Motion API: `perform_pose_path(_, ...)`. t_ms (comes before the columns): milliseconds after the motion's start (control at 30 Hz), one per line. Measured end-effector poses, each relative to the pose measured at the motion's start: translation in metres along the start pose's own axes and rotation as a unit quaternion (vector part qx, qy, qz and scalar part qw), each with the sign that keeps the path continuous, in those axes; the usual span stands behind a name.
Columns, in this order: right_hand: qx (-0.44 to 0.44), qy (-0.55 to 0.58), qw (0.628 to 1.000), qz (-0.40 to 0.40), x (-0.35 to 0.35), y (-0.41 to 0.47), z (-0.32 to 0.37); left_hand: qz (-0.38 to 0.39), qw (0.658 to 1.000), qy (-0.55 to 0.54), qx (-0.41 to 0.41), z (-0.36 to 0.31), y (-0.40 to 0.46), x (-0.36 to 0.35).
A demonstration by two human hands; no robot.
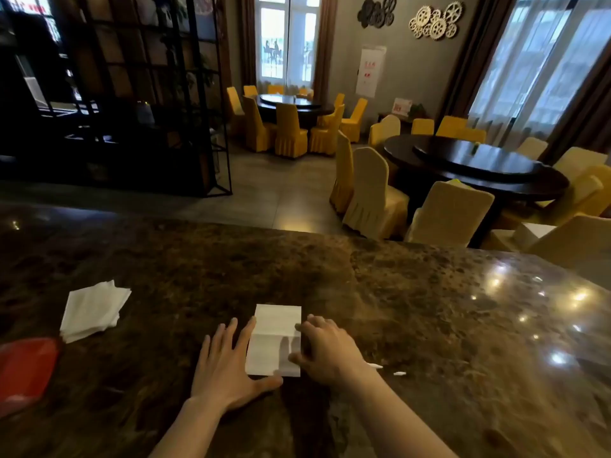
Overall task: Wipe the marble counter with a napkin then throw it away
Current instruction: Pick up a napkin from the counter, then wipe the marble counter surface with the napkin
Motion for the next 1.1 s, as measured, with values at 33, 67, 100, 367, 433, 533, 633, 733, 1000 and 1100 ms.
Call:
perform_pose_path(33,0.010,0.006,1.000,0.012,-0.008,0.004,0.006,0.008,1.000,0.001,0.003,0.005,-0.001,-0.002)
perform_pose_path(67,0.018,0.003,1.000,0.015,-0.014,0.008,0.010,0.007,1.000,0.004,0.006,0.009,0.000,-0.005)
perform_pose_path(100,0.022,-0.004,1.000,0.019,-0.023,0.011,0.014,0.005,1.000,0.010,0.010,0.015,0.000,-0.008)
perform_pose_path(367,0.043,-0.027,0.999,0.010,-0.045,0.027,0.033,0.010,1.000,0.007,-0.006,0.025,0.006,-0.030)
perform_pose_path(433,0.039,-0.041,0.998,-0.007,-0.045,0.028,0.033,0.014,1.000,0.010,-0.008,0.026,0.008,-0.034)
perform_pose_path(533,0.043,-0.080,0.995,-0.050,-0.045,0.028,0.031,0.017,1.000,0.011,-0.009,0.028,0.007,-0.035)
perform_pose_path(633,0.025,-0.056,0.995,-0.075,-0.042,0.024,0.027,0.020,1.000,0.012,-0.013,0.028,0.007,-0.036)
perform_pose_path(733,-0.023,0.023,0.990,-0.140,-0.024,0.018,0.009,0.032,0.999,0.017,-0.021,0.017,0.009,-0.036)
perform_pose_path(1000,-0.185,0.269,0.912,-0.247,0.046,-0.020,-0.077,0.034,0.998,0.007,-0.060,-0.034,0.019,-0.036)
perform_pose_path(1100,-0.230,0.244,0.897,-0.287,0.069,-0.045,-0.111,0.039,0.997,0.002,-0.070,-0.051,0.022,-0.042)
Point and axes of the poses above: each hand's wrist, its own y-axis towards the middle knuckle, its own x-axis out of the back of the hand, z = x × y, the point moved 6 cm from there along y, towards the middle knuckle, and after that the axes turned 4 degrees about x, right-handed, at the moved point
